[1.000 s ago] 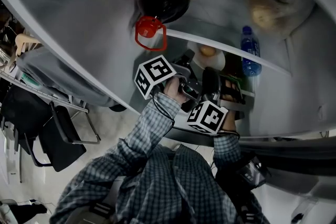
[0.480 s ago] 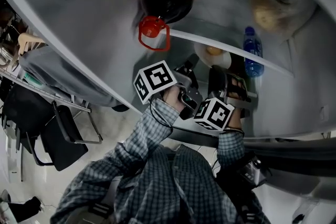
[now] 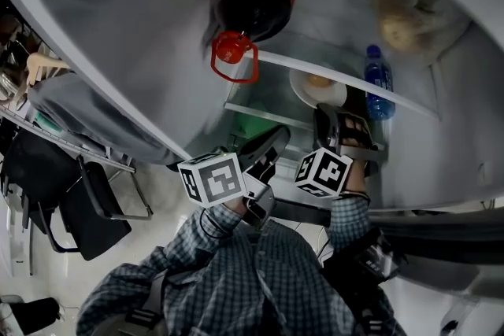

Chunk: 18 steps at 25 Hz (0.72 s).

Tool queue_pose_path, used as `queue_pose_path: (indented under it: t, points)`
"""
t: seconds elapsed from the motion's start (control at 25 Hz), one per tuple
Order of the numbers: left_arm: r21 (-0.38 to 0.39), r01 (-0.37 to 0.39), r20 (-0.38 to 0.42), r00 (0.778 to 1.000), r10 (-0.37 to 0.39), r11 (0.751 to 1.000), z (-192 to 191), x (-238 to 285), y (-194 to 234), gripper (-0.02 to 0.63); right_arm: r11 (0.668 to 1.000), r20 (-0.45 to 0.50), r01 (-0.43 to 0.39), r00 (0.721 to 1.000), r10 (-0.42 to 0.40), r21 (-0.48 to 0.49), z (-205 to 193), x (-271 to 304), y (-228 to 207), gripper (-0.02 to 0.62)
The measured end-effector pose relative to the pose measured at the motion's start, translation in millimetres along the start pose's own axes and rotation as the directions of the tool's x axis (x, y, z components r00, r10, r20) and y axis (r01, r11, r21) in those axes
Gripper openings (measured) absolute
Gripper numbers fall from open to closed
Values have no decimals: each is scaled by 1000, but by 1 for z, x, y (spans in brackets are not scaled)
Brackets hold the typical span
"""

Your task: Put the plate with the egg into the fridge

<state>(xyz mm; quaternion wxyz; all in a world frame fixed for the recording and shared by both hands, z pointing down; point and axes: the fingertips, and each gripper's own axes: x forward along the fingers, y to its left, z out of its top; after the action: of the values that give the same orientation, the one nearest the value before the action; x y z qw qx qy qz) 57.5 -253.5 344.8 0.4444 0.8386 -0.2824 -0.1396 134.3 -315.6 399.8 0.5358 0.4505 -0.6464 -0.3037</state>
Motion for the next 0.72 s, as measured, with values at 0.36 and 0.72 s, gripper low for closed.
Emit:
queue_pose_path:
  t: [0.36, 0.72]
  points:
    - [-1, 47, -17, 999, -47, 999, -12, -17, -6, 28, 991, -42, -107, 994, 104, -78, -3, 7, 10, 15]
    - [-40, 64, -14, 998, -65, 997, -15, -21, -1, 28, 983, -46, -182, 983, 180, -36, -3, 6, 13, 16]
